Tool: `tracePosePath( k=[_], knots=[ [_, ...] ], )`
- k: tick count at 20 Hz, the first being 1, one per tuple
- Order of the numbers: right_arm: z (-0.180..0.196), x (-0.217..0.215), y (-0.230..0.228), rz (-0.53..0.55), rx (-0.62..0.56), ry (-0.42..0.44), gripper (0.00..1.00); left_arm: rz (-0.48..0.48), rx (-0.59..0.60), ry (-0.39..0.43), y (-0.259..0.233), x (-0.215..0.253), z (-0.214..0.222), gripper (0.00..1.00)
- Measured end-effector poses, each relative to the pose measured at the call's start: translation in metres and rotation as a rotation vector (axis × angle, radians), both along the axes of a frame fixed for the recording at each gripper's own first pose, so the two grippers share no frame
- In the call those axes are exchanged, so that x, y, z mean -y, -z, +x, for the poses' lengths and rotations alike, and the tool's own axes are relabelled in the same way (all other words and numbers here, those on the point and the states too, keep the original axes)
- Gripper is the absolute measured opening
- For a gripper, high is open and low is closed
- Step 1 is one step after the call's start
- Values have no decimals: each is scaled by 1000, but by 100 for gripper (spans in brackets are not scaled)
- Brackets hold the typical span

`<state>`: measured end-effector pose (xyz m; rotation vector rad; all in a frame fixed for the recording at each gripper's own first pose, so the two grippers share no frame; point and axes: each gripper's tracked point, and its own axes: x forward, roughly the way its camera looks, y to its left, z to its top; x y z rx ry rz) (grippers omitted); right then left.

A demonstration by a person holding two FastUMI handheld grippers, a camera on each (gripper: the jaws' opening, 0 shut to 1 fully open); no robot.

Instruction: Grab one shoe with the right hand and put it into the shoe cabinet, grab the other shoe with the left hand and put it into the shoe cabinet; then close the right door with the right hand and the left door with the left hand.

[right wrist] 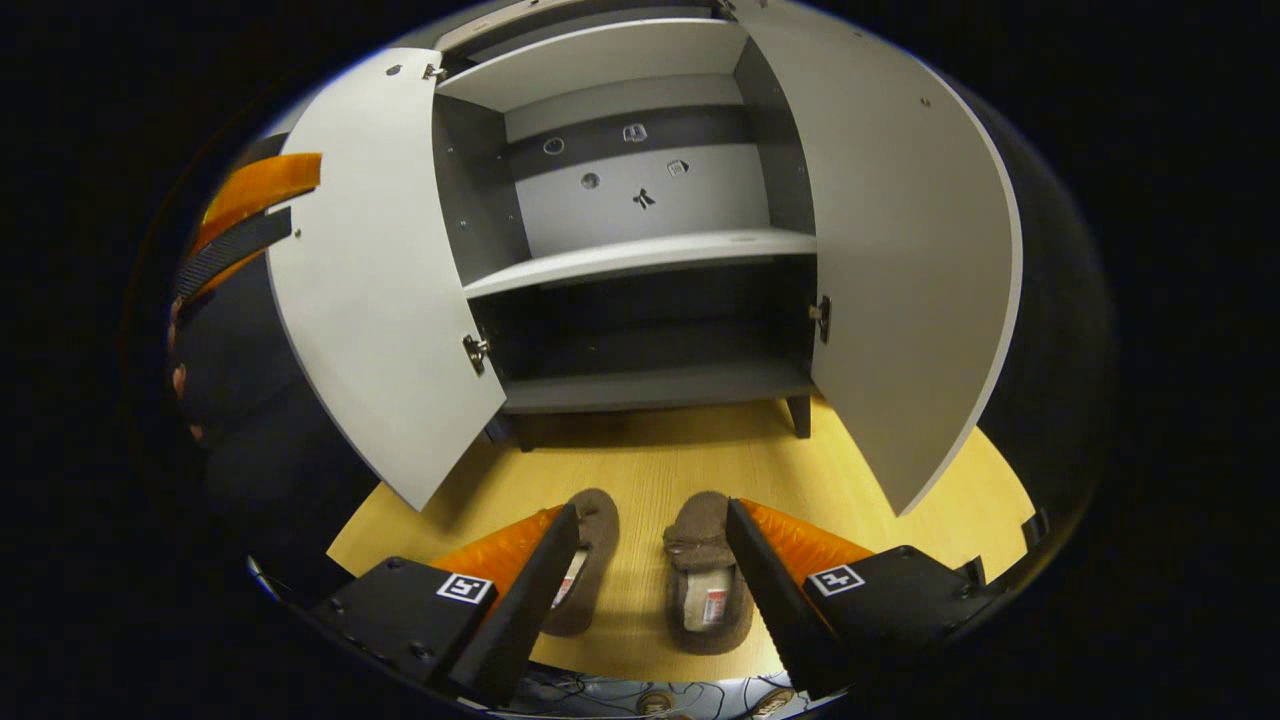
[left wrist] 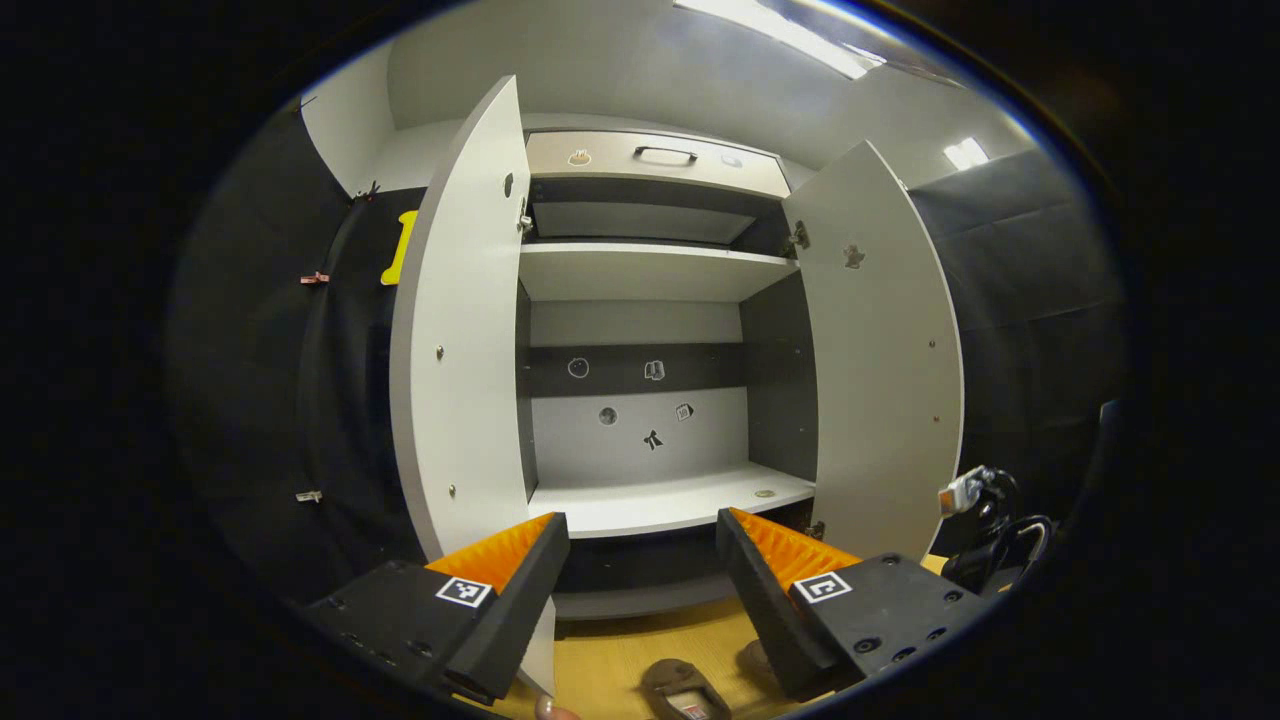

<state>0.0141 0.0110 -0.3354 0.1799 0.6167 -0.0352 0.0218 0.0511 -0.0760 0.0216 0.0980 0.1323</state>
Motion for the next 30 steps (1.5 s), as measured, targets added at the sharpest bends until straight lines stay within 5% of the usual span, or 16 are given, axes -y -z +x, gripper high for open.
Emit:
tracePosePath(
  k=[14, 15, 16, 24, 29, 30],
  knots=[
    [1, 5, 150, -22, -235, -22, 87, -2, -84, -2, 51, -3, 21, 94],
    [4, 5, 156, -23, -240, -23, 71, 9, -83, 2, 52, -3, 21, 94],
    [9, 4, 160, -20, -245, -21, 68, 21, -80, 3, 51, -3, 23, 94],
    [48, 11, 185, -77, -220, 5, 68, 50, -63, 11, 50, -7, 39, 95],
    [55, 19, 187, -116, -207, 13, 34, 25, -91, 14, 61, -9, 43, 95],
    [54, 16, 185, -110, -200, 7, 36, 20, -91, 16, 61, -7, 43, 95]
  ],
)
